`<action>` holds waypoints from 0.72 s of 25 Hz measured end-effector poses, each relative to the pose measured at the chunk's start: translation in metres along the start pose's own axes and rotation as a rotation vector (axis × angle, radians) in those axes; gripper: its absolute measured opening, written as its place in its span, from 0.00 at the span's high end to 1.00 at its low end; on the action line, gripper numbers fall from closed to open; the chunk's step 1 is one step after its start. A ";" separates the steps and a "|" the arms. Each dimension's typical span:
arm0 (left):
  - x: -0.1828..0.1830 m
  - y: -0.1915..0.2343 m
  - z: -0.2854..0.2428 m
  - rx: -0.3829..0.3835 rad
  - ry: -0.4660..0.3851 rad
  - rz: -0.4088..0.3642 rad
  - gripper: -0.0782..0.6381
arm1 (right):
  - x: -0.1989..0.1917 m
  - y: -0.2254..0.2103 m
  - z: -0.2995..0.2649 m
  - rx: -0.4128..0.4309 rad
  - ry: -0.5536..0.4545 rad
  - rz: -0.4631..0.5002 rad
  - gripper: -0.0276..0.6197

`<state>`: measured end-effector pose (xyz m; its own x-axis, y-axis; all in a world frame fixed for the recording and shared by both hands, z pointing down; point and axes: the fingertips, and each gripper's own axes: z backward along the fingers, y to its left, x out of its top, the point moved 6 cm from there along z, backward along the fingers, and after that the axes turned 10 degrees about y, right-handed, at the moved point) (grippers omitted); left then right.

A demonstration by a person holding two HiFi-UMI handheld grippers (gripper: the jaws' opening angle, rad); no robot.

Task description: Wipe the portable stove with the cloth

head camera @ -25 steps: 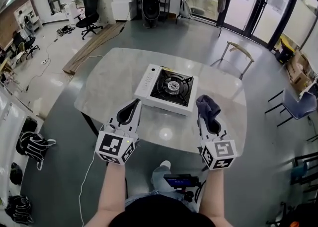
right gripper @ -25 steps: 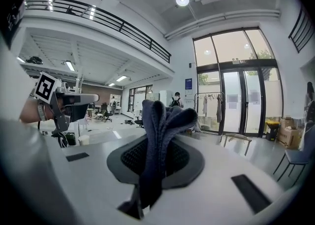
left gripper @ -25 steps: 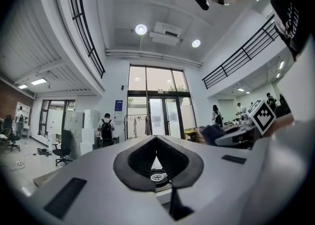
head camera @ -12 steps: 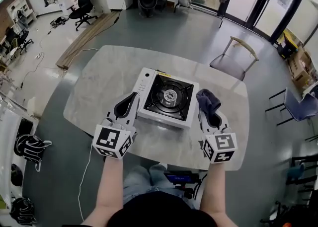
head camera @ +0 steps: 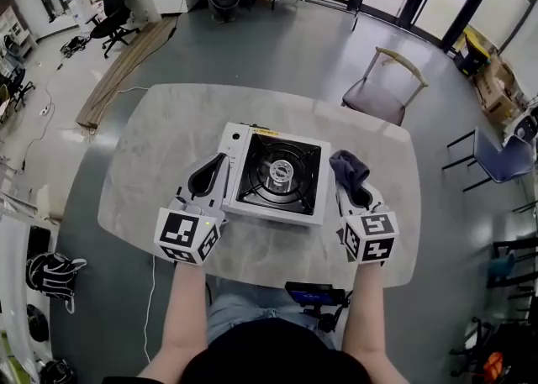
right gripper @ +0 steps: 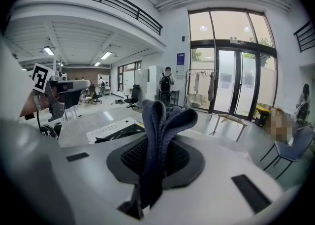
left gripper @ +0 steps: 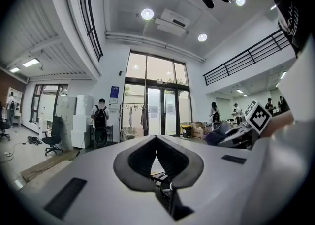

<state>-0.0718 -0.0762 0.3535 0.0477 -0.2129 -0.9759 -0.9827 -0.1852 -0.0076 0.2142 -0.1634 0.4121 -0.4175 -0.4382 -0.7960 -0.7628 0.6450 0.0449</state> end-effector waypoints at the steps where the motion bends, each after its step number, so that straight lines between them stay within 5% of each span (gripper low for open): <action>1: 0.000 0.004 -0.005 -0.007 0.003 0.000 0.88 | -0.001 -0.003 -0.006 -0.009 0.024 -0.017 0.86; 6: -0.002 0.031 -0.029 -0.024 0.030 0.015 0.88 | -0.007 -0.016 -0.041 -0.046 0.129 -0.125 0.86; 12: -0.007 0.056 -0.057 -0.058 0.068 0.026 0.88 | -0.005 -0.033 -0.090 0.033 0.228 -0.392 0.86; 18: -0.015 0.074 -0.077 -0.086 0.105 0.048 0.88 | -0.002 -0.050 -0.125 -0.006 0.323 -0.448 0.86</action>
<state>-0.1316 -0.1603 0.3848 0.0242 -0.3223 -0.9463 -0.9655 -0.2530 0.0615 0.1913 -0.2734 0.4868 -0.1807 -0.8394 -0.5126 -0.9030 0.3482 -0.2518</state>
